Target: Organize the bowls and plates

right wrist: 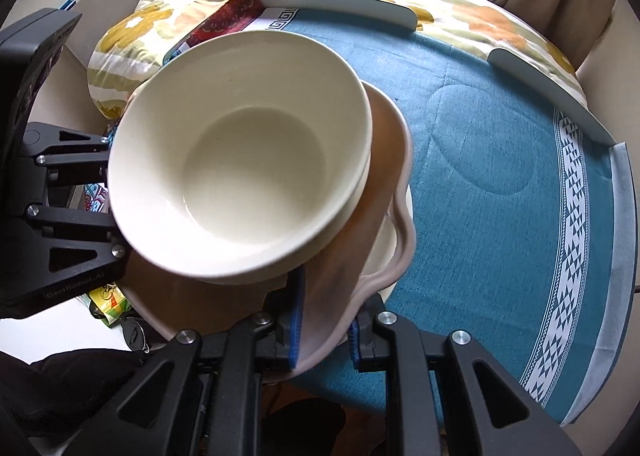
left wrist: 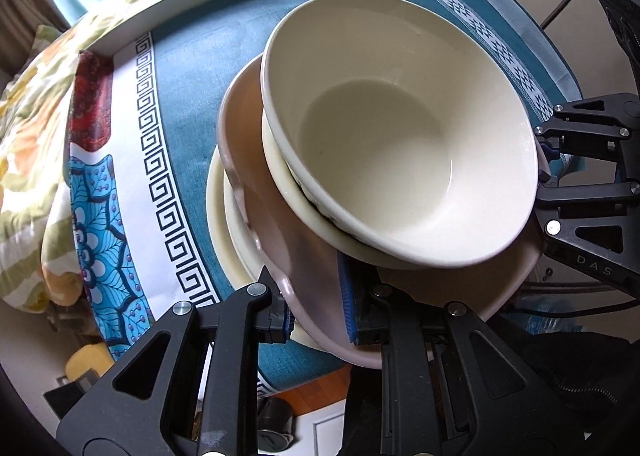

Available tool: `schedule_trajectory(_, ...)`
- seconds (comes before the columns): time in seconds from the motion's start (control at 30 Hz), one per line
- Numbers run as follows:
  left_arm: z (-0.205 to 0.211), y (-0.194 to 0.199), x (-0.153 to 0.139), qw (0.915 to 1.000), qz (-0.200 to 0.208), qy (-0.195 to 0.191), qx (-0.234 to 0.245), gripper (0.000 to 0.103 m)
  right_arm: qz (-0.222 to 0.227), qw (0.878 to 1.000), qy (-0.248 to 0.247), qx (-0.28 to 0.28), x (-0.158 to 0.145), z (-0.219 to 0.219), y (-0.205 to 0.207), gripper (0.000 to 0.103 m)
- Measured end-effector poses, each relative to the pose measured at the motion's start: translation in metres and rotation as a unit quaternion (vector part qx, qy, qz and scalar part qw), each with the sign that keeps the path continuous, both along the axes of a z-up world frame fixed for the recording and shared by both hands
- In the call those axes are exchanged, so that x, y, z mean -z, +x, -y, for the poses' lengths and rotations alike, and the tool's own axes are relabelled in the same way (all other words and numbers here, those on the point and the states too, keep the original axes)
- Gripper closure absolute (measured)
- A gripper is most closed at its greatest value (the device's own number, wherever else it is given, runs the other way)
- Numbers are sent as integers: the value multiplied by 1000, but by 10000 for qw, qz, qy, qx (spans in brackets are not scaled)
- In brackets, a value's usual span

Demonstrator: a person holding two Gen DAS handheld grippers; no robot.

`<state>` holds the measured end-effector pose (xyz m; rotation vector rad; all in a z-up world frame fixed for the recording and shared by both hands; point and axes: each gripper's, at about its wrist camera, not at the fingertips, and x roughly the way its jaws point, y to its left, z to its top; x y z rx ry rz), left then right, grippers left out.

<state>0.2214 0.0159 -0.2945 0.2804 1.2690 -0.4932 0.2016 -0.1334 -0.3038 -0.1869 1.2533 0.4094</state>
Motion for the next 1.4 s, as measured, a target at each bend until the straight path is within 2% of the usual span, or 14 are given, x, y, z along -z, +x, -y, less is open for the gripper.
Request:
schedule_trajectory(0.23,6,7,2,9992,-187,348,-9,85,-313,9994,-107,56,1,-4,6,85)
schedule_trajectory(0.8,7,9,-8,9960,-696,558,10,80,-667,9976,-41,193,-1,-3,10,83)
schedule_trajectory(0.93,10,6,-15,9949,-646,777,77,76,-710,9971,-67,263,-5,0,10,83)
schedule_trajectory(1.1,10,1,-29,9956,-515,764,144,59,-701,9970,-44,316,-11,5,10,83)
schedule_trajectory(1.4,13,-9,-46,9957,-445,778,244,58,-661,9967,-81,469,-30,16,4,81)
